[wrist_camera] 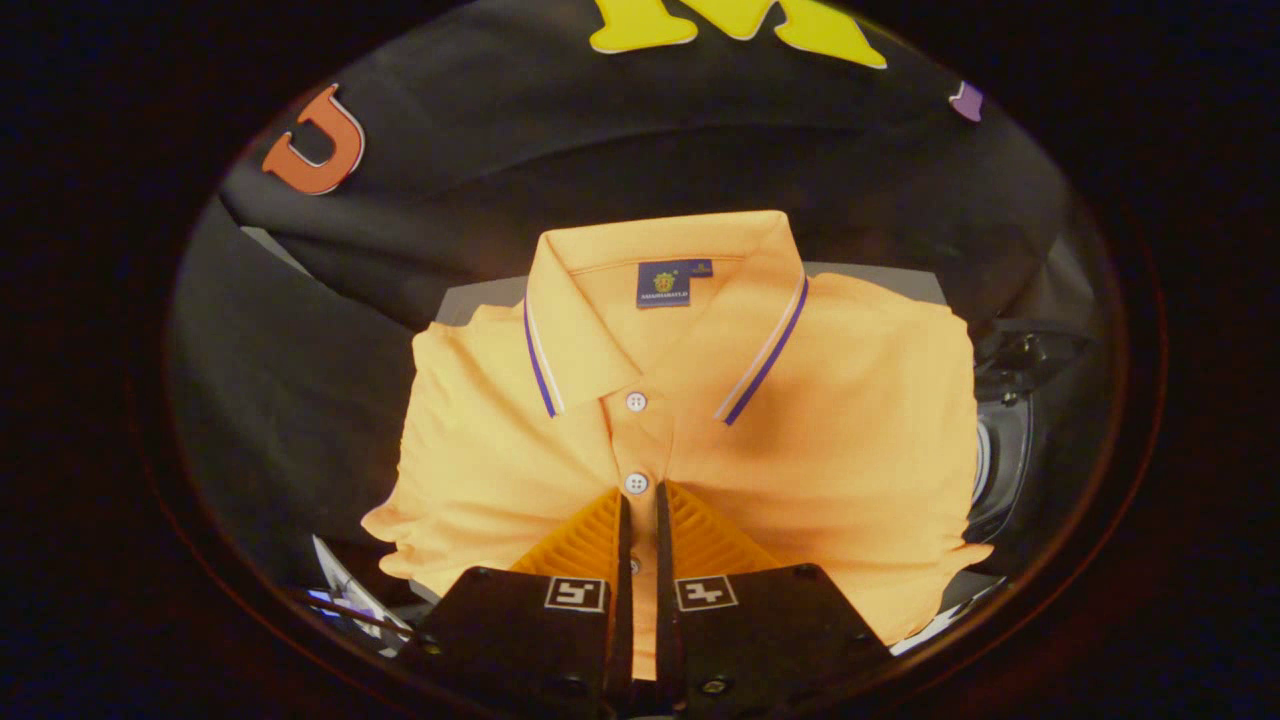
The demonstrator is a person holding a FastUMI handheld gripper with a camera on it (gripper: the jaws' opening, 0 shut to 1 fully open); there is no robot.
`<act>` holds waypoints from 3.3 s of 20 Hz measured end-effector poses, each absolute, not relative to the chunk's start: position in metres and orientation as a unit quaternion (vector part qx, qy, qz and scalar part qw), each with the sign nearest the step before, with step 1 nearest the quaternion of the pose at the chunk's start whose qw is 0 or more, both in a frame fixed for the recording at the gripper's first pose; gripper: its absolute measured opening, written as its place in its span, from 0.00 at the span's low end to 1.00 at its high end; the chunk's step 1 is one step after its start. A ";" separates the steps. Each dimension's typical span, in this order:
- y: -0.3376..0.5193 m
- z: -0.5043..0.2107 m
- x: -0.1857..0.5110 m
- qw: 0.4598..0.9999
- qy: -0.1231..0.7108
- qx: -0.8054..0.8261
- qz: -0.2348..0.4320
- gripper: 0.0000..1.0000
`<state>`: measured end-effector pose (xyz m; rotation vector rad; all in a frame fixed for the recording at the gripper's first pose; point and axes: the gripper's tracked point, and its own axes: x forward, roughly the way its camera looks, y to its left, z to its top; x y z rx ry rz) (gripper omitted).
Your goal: Put the clothes into the washing machine and then close the washing machine lid.
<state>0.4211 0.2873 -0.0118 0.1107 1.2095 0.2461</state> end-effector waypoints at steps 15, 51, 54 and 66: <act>0.290 0.029 0.413 0.820 0.540 0.091 0.167 0.05; 0.095 0.190 0.361 0.876 0.377 0.290 0.081 0.05; 0.075 0.196 0.354 0.875 0.364 0.310 0.067 0.05; -0.035 0.188 0.346 0.872 0.362 0.327 0.045 0.05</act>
